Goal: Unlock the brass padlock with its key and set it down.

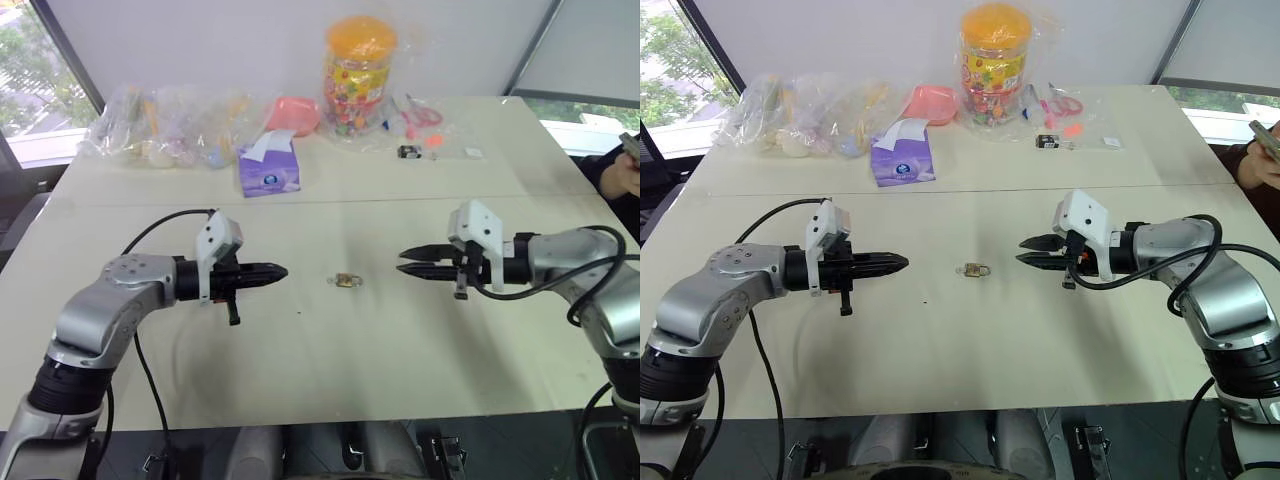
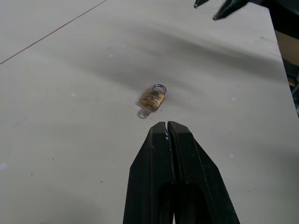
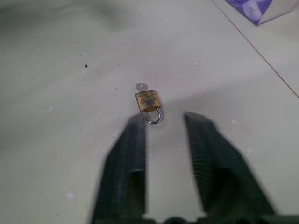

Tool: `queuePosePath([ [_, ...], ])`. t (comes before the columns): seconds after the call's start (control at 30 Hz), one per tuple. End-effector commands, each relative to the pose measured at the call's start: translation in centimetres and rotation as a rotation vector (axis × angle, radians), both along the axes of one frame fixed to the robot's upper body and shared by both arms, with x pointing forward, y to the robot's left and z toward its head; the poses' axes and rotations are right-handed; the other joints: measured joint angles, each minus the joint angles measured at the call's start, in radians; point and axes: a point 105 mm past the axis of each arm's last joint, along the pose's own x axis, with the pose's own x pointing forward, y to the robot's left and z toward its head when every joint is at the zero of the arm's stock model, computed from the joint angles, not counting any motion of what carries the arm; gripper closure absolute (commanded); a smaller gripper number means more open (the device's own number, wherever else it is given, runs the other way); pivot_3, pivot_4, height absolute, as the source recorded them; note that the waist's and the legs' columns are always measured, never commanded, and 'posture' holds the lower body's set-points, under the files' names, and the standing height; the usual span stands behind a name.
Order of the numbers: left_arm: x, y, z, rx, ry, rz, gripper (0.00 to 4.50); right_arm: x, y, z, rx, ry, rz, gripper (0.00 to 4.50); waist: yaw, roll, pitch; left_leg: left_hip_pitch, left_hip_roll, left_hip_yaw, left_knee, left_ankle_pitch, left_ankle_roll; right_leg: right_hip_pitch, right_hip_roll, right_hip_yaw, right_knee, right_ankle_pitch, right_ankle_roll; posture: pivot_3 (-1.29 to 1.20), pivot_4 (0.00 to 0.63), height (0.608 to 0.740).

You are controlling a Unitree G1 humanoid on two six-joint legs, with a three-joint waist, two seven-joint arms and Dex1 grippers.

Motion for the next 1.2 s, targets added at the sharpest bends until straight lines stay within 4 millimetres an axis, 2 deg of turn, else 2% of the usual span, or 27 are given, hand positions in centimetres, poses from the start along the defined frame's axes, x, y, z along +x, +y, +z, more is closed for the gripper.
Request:
queuePosePath([
  [0.03,0.2,-0.4,0.7,0.001,-0.044,-0.012,4.5,0.2,1.2,0.7,0.008,-0.03,0.058,1.09,-0.001,0.0,0.0,0.0,0.0,0.0,0.0,0.0,0.0,0.0,0.0,0.0,0.0,0.0,0.0,0.0,0.15,0.737],
  [0.1,0.3,-0.3,0.7,0.009,-0.046,-0.015,4.5,0.5,1.8,0.4,0.013,-0.016,0.08,0.04,-0.003,0.0,0.0,0.0,0.0,0.0,0.0,0.0,0.0,0.0,0.0,0.0,0.0,0.0,0.0,0.0,0.15,0.737],
  [0.2,0.7,-0.4,0.8,0.005,-0.051,-0.013,4.5,0.9,2.3,-0.6,-0.017,0.004,0.111,0.04,-0.002,0.0,0.0,0.0,0.0,0.0,0.0,0.0,0.0,0.0,0.0,0.0,0.001,0.0,0.0,0.0,0.15,0.737],
  [0.37,0.4,-0.8,0.4,0.007,-0.046,-0.021,4.5,2.0,4.2,-2.2,-0.005,0.076,0.162,0.04,-0.005,0.0,0.0,0.0,0.0,0.0,0.0,0.0,0.0,0.0,0.0,0.0,0.001,0.0,0.0,0.0,0.15,0.737],
  [0.6,0.1,-0.6,0.4,0.008,-0.048,0.001,4.5,4.3,6.5,-5.1,-0.061,0.068,0.202,0.04,-0.007,0.0,0.0,0.001,0.0,0.0,0.001,0.0,0.0,0.0,0.0,0.0,0.004,0.001,0.0,0.0,0.15,0.737],
  [0.83,-0.4,-0.4,0.1,0.019,-0.051,0.023,4.5,5.1,6.6,-7.7,-0.12,0.102,0.215,0.04,-0.005,0.0,0.0,0.001,0.0,0.0,0.001,0.0,0.0,0.0,-0.001,0.0,0.005,0.001,0.001,0.0,0.15,0.737],
  [0.93,-0.5,-0.3,0.1,0.02,-0.053,0.029,4.5,5.1,6.7,-8.5,-0.131,0.116,0.212,0.86,-0.007,0.0,0.0,0.002,0.0,0.0,0.001,0.0,0.0,0.0,0.0,0.0,0.005,0.001,0.0,0.0,0.15,0.737],
  [1.13,-0.4,-0.2,0.1,0.027,-0.057,0.038,4.5,5.0,7.0,-9.2,-0.131,0.123,0.2,3.77,-0.011,0.0,0.0,0.002,0.0,0.0,0.001,0.0,0.0,0.0,0.0,0.0,0.006,0.001,0.0,0.0,0.15,0.737],
  [1.2,-0.3,-0.3,0.0,0.021,-0.051,0.038,4.5,4.9,7.1,-9.0,-0.137,0.088,0.207,3.79,-0.014,0.0,0.0,0.002,0.0,0.0,0.001,0.0,0.0,0.0,0.0,0.0,0.006,0.001,0.0,0.0,0.15,0.737],
])
